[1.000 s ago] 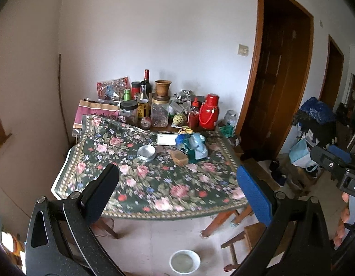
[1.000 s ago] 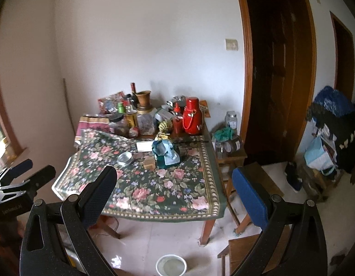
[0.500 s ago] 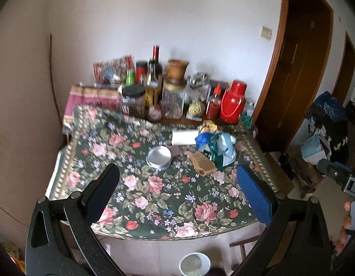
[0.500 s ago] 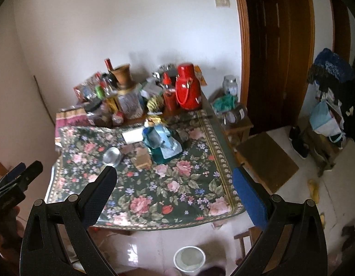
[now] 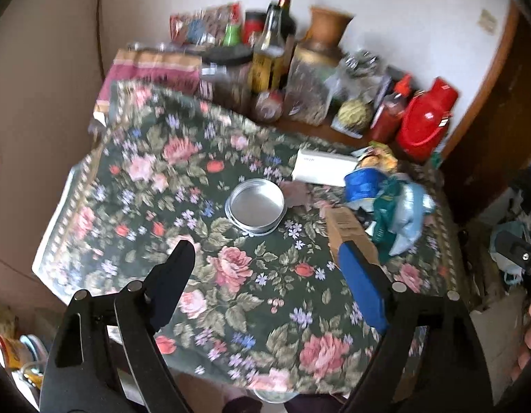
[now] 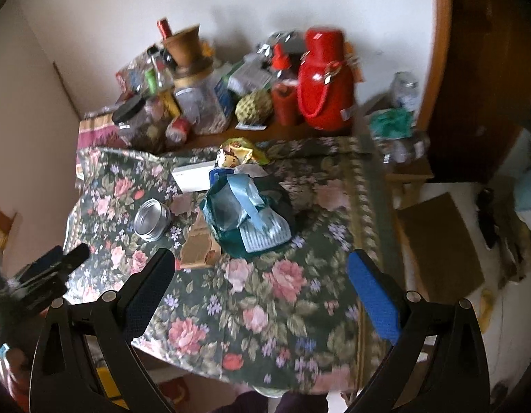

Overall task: Collect trash
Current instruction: 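Reach the left tool to the silver tin lid while the right tool reaches the green bag, then grasp the silver tin lid with the left tool while the right tool grasps the green bag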

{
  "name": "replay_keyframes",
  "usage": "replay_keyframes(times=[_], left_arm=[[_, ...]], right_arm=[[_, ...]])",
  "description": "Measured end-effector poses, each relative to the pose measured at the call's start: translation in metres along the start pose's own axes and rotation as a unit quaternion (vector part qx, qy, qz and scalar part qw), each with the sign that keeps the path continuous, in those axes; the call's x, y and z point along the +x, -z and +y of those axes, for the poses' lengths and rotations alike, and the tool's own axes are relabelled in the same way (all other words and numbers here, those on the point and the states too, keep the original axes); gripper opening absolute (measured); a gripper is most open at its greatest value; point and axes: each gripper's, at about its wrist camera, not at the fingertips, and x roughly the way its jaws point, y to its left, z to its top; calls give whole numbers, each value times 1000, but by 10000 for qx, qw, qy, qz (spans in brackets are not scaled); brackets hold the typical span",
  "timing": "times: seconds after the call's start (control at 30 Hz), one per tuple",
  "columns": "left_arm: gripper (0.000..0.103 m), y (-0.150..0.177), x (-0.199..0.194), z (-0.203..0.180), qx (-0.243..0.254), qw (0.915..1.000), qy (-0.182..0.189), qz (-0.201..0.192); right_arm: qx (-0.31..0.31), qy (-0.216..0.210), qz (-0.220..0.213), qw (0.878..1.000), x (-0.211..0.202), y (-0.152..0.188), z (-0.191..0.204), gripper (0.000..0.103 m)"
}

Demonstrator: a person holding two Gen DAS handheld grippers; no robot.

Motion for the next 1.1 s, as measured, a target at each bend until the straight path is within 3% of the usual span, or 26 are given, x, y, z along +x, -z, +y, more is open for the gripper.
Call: replay_keyframes(times=[0.23, 0.43, 0.53, 0.6, 0.73, 0.83, 0.9, 1.0, 1.1], left_arm=[[86, -12, 82, -1, -257, 9977, -191, 594], [86, -23, 129, 11, -510, 9955, -295, 748], [84, -27, 141, 16, -622, 9949, -317, 723], [72, -28, 145, 18, -655, 9946, -305, 740], [62, -30, 141, 12, -598, 9957, -164, 689], [48, -28, 137, -1, -370, 9970, 24, 685], [30, -28, 141, -10, -171, 9968, 93, 773], [9, -29, 150, -18, 15, 9963, 76, 858], [4, -30, 156, -20, 31, 9962, 69, 871]], right_arm=[[-83, -322, 506, 9982, 63, -27, -12, 100], [-73, -471, 745, 9961, 103, -40, -23, 99], [-183, -518, 753, 9956, 110, -43, -21, 88], [-271, -556, 794, 9949, 114, -44, -21, 80], [-353, -594, 826, 9942, 118, -45, -21, 61], [-343, -640, 865, 9936, 120, -45, -23, 52], [-284, -646, 854, 9939, 121, -45, -26, 48], [-299, -600, 842, 9942, 122, -44, -25, 38], [-357, -537, 736, 9952, 116, -42, -22, 34]])
